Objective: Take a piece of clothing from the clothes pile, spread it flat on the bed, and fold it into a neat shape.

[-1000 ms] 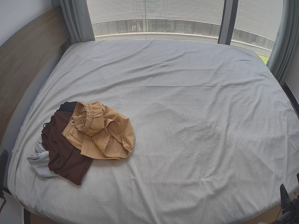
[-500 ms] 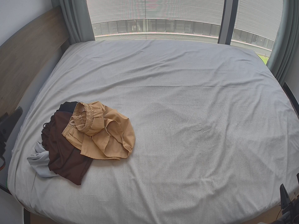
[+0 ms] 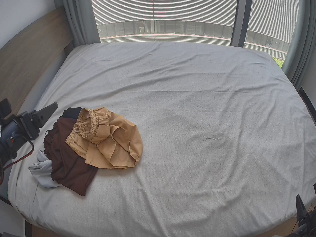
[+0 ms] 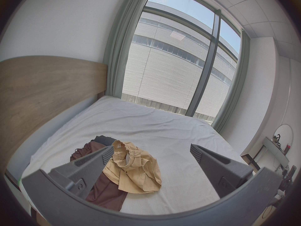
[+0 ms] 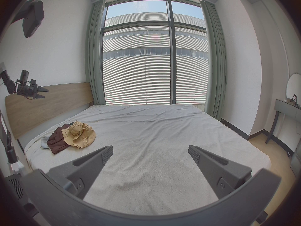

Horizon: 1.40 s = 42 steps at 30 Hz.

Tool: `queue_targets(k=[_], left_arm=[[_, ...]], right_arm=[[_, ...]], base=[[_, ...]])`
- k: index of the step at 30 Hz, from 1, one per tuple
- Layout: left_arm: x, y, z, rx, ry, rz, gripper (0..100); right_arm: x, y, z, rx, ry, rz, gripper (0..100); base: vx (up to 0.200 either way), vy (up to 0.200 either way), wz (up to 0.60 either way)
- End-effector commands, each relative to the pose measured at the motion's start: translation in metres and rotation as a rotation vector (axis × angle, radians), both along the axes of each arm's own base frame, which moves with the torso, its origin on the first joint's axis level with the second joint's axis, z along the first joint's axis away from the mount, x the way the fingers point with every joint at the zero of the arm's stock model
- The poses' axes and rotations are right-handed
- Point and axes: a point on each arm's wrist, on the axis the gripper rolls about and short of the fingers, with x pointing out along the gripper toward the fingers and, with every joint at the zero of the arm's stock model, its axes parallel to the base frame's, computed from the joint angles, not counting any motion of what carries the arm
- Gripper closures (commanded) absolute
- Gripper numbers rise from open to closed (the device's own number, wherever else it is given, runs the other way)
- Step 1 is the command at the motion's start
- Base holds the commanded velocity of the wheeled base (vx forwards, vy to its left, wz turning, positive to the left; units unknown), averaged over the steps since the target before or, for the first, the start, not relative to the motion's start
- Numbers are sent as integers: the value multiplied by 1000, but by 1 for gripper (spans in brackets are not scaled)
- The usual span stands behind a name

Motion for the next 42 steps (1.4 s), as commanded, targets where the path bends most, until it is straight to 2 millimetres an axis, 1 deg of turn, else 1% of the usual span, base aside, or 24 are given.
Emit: queue_targets(k=[1,2,3,5,6,7,9,13,21,27,32,37,42], left_arm=[[41,-5,-32,-41,129,0,0],[41,-5,-32,-41,129,0,0],[48,-5,-36,-65,142,-7,0],[54,-6,-41,-84,156,-23,0],[54,-6,-41,-84,156,-23,0],[60,-7,-46,-92,176,-30,0],[63,-6,-49,-95,189,-24,0],[79,-3,-62,-94,230,-5,0],[106,2,-81,-96,221,17,0],[123,1,-97,-91,241,21,0],[132,-1,-101,-91,243,17,0],[147,-1,-109,-90,261,21,0],[155,-1,-117,-90,281,20,0]], right_arm=[[0,0,-5,0,-1,1,0],[0,0,-5,0,-1,1,0],[0,0,-5,0,-1,1,0],[0,0,-5,0,-1,1,0],[0,0,-5,0,-1,1,0],[0,0,-5,0,-1,1,0],[0,0,-5,0,1,1,0],[0,0,-5,0,-1,1,0],[0,0,-5,0,-1,1,0],[0,0,-5,0,1,1,0],[0,0,-5,0,1,1,0],[0,0,-5,0,1,1,0],[0,0,-5,0,1,1,0]], base=[[0,0,0],[0,0,0],[0,0,0],[0,0,0],[0,0,0],[0,0,0],[0,0,0],[0,0,0],[0,0,0],[0,0,0],[0,0,0],[0,0,0],[0,0,0]])
